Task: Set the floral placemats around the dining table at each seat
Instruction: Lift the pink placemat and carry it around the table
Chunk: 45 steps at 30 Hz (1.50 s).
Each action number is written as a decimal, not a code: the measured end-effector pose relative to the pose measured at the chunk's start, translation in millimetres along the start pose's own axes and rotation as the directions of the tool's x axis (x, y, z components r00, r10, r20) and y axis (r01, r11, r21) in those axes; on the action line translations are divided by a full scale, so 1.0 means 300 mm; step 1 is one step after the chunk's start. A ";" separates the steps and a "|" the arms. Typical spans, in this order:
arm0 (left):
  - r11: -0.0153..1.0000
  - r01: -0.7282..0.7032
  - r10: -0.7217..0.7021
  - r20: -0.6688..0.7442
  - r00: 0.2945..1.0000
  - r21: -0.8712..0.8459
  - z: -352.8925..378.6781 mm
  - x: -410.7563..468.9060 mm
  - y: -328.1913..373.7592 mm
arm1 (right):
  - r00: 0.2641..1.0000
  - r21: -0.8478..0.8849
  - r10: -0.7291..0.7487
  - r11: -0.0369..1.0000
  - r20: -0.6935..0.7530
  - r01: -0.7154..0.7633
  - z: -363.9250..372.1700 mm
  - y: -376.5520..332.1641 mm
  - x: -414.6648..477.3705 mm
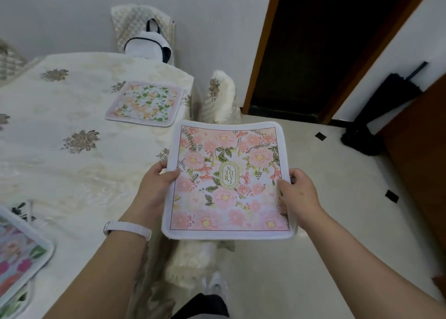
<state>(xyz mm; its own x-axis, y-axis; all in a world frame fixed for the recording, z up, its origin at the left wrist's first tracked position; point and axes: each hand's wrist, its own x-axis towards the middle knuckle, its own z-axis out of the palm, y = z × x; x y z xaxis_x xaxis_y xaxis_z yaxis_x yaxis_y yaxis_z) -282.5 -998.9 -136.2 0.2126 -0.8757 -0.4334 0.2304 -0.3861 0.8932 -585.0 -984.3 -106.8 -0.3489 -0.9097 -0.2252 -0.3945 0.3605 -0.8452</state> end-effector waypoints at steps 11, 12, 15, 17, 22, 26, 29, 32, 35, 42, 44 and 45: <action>0.989 0.022 -0.055 -0.231 0.971 -0.143 -0.022 0.167 0.061 | 0.969 -0.032 -0.077 0.996 0.233 0.086 0.184 -0.190 0.379; 0.987 0.017 -0.059 -0.261 0.964 -0.159 -0.029 0.166 0.060 | 0.961 -0.041 -0.089 0.994 0.261 0.103 0.206 -0.207 0.407; 0.979 -0.001 -0.077 -0.375 0.924 -0.202 -0.041 0.161 0.041 | 0.918 -0.074 -0.149 0.979 0.367 0.189 0.278 -0.255 0.492; 0.970 -0.018 -0.096 -0.452 0.887 -0.242 -0.038 0.157 0.031 | 0.880 -0.089 -0.190 0.964 0.435 0.252 0.330 -0.292 0.557; 0.950 -0.059 -0.157 -0.634 0.757 -0.306 0.015 0.128 0.039 | 0.753 -0.053 -0.255 0.932 0.606 0.358 0.443 -0.381 0.686; 0.932 -0.139 -0.170 -0.744 0.646 -0.334 0.091 0.079 0.055 | 0.628 -0.006 -0.264 0.919 0.732 0.393 0.500 -0.453 0.765; 0.912 -0.190 -0.204 -0.803 0.559 -0.364 0.148 0.039 0.035 | 0.521 0.029 -0.280 0.899 0.806 0.437 0.536 -0.489 0.797; 0.888 -0.254 -0.230 -0.850 0.474 -0.382 0.192 -0.008 0.030 | 0.427 0.059 -0.287 0.879 0.857 0.473 0.572 -0.509 0.804; 0.885 -0.291 -0.230 -0.886 0.403 -0.362 0.220 -0.056 0.030 | 0.350 0.077 -0.272 0.873 0.897 0.481 0.616 -0.521 0.783; 0.898 -0.323 -0.233 -0.945 0.228 -0.299 0.169 -0.156 -0.004 | 0.202 0.135 -0.287 0.826 0.936 0.547 0.748 -0.542 0.652; 0.909 -0.308 -0.234 -0.955 0.182 -0.281 0.133 -0.167 -0.024 | 0.174 0.133 -0.277 0.812 0.945 0.568 0.792 -0.545 0.611; 0.911 -0.306 -0.235 -0.957 0.168 -0.277 0.110 -0.166 -0.035 | 0.157 0.132 -0.270 0.802 0.950 0.582 0.810 -0.549 0.591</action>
<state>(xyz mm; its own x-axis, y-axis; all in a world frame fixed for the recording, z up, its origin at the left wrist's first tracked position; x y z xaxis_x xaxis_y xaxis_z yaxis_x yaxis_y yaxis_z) -326.7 -960.7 -119.9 0.8907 0.2208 -0.3973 0.4080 -0.0031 0.9130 -375.4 -1255.1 -125.4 0.8594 -0.4360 -0.2672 -0.4071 -0.2672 -0.8734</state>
